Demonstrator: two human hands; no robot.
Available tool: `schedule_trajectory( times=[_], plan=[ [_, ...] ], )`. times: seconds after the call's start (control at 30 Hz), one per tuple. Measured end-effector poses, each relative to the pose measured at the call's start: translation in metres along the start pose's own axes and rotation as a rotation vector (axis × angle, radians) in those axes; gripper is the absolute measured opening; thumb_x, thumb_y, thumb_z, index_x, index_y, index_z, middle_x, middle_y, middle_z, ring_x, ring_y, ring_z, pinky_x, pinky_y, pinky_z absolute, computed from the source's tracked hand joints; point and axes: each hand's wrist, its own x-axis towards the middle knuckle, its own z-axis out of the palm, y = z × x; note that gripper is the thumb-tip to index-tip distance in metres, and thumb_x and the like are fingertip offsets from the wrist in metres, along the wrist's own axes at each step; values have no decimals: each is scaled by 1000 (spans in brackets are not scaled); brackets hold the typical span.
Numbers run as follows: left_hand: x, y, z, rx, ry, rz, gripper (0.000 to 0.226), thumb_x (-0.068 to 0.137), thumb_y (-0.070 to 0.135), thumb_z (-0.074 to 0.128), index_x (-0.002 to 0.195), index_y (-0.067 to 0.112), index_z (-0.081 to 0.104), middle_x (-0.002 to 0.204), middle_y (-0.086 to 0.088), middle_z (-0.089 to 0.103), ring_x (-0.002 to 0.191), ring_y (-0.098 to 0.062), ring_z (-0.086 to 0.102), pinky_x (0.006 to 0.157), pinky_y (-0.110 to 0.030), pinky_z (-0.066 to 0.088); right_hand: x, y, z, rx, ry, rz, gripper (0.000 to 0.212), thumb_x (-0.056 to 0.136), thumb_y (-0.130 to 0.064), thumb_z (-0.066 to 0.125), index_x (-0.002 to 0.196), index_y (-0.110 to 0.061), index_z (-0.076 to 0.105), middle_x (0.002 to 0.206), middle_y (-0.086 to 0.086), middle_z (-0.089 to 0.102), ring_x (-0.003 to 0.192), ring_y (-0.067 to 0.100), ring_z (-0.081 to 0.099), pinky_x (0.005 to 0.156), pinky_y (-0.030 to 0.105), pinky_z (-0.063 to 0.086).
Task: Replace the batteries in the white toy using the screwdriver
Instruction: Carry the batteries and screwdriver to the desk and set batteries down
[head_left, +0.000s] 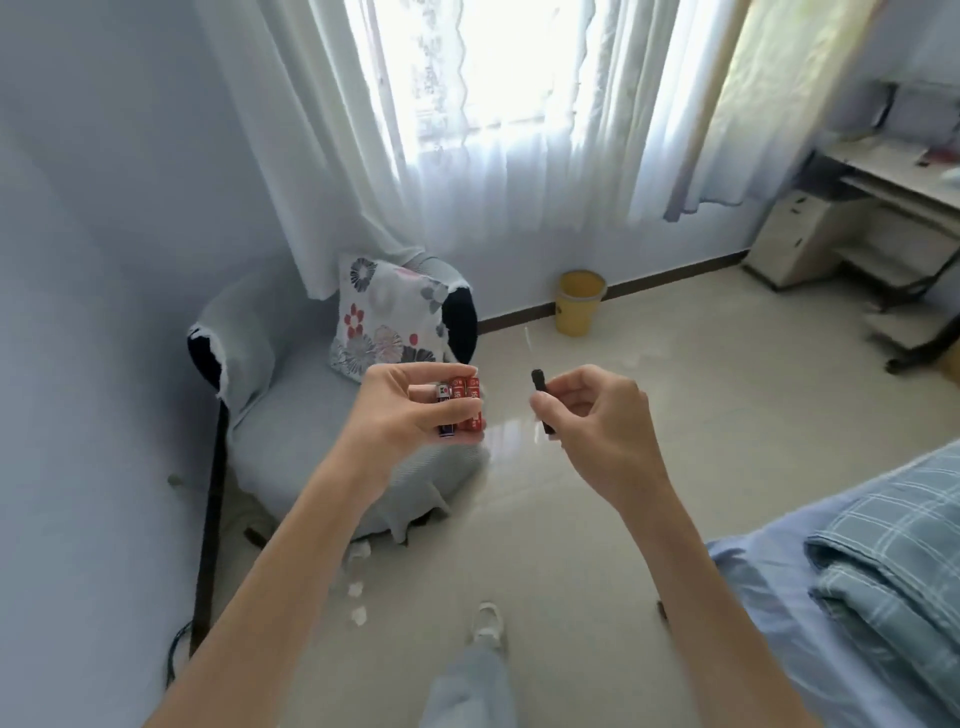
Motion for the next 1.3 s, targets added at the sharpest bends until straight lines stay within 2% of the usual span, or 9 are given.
schedule_trajectory(
  times=[0.13,0.27,0.5,0.67,0.83,1.07,1.17,1.3],
  plan=[
    [98,22,59,18,-137,13,35,80,-9,86,114,-1,79,99,-33,78,84,-49,78,62,-34,65,76,16,-49,-18,125,25,9,90,-27,82,92,-20,77,78,-4,79,75,12,77,79,45,66],
    [201,49,120,23,-256,49,33,78,-8,88,109,-1,81,101,-37,75,80,-46,78,69,-43,67,158,25,-98,-40,268,48,8,90,-26,82,91,-20,77,77,-3,79,72,12,77,79,46,66],
    [341,94,233,91,-440,101,30,80,-7,88,109,1,81,99,-33,77,86,-49,78,73,-43,67,271,45,-181,-73,455,119,7,90,-27,82,88,-22,76,75,-4,78,70,11,76,78,45,65],
    [426,107,317,119,-538,88,32,80,-6,88,111,2,81,97,-27,80,86,-42,80,73,-37,67,340,83,-238,-83,564,182,8,88,-27,82,85,-23,76,73,-5,78,69,12,75,78,47,65],
    [517,112,405,132,-570,107,34,79,-5,90,111,4,81,96,-22,82,87,-40,82,74,-33,67,431,131,-298,-86,637,205,9,85,-27,82,84,-23,75,73,-4,78,69,15,76,78,49,65],
    [640,142,542,172,-665,148,32,82,-2,89,112,8,81,97,-19,82,88,-38,82,86,-45,67,547,176,-396,-85,714,261,8,84,-28,80,83,-23,74,72,-5,78,69,14,76,79,49,65],
    [686,154,593,189,-701,159,29,82,-2,89,110,6,82,97,-23,81,87,-41,81,87,-48,67,591,185,-436,-104,741,310,6,85,-25,78,83,-21,73,71,-6,79,66,13,76,78,46,65],
    [745,161,652,191,-751,143,28,84,-1,88,111,4,81,97,-27,80,87,-44,81,89,-49,67,645,200,-480,-116,769,342,6,89,-20,76,85,-17,72,70,-8,79,58,14,74,70,38,64]
  ],
)
